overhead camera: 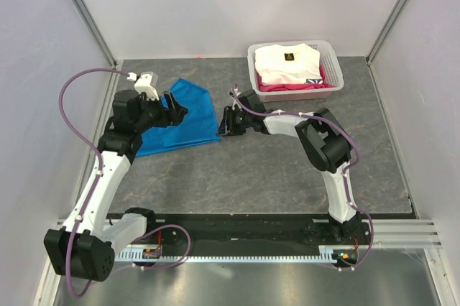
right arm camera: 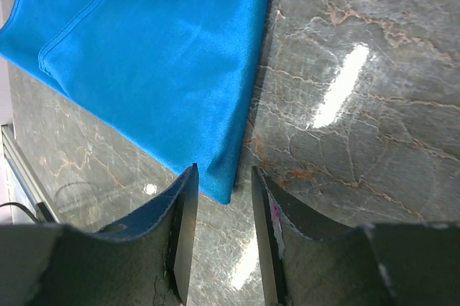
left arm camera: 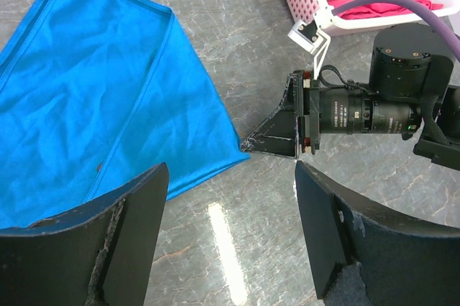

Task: Fold the napkin, place the utensils inside, and roll it up
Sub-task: Fold the napkin

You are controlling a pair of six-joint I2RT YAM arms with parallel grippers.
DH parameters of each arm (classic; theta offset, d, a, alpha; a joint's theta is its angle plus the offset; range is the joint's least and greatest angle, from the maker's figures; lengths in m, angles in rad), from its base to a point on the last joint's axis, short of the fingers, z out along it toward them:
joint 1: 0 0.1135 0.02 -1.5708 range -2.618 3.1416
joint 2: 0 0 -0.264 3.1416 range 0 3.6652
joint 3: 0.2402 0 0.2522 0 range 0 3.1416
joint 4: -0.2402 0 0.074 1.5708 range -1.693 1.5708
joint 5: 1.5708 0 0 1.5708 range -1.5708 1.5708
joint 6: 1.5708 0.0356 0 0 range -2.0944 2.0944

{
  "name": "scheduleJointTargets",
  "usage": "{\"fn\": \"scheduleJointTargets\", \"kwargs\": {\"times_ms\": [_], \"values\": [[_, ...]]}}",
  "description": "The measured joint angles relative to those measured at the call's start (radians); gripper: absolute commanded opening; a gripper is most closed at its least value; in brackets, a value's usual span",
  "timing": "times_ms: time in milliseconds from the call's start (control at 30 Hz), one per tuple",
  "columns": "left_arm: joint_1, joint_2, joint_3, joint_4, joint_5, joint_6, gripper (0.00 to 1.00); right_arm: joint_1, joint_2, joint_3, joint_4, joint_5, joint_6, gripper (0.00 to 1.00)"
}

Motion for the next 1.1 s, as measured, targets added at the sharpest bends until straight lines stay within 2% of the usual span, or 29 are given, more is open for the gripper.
{"fn": "scheduleJointTargets", "kwargs": {"times_ms": [167,267,467,500,567,833,1100], "values": [[0.0,0.0,0.0,0.0,0.0,0.0,0.79,0.004,0.008,0.009,0.001,-0.009,0.0,0.43],[0.0,0.0,0.0,0.0,0.001,0.0,0.79,0.006,0.024,0.027,0.003,-0.015,0.001,0.39],[0.0,0.0,0.0,0.0,0.002,0.0,0.79,0.008,0.05,0.049,0.008,0.005,0.016,0.15],[0.0,0.0,0.0,0.0,0.002,0.0,0.79,0.009,0.051,0.049,0.007,0.011,0.021,0.08],[0.0,0.0,0.0,0.0,0.003,0.0,0.79,0.009,0.052,0.05,0.003,0.021,0.028,0.0],[0.0,0.0,-0.01,0.003,0.009,0.0,0.79,0.011,0.045,0.037,0.01,0.068,0.069,0.0],[-0.011,0.012,-0.02,0.008,0.008,-0.024,0.77,0.008,-0.153,-0.215,0.021,0.253,0.122,0.0]]}}
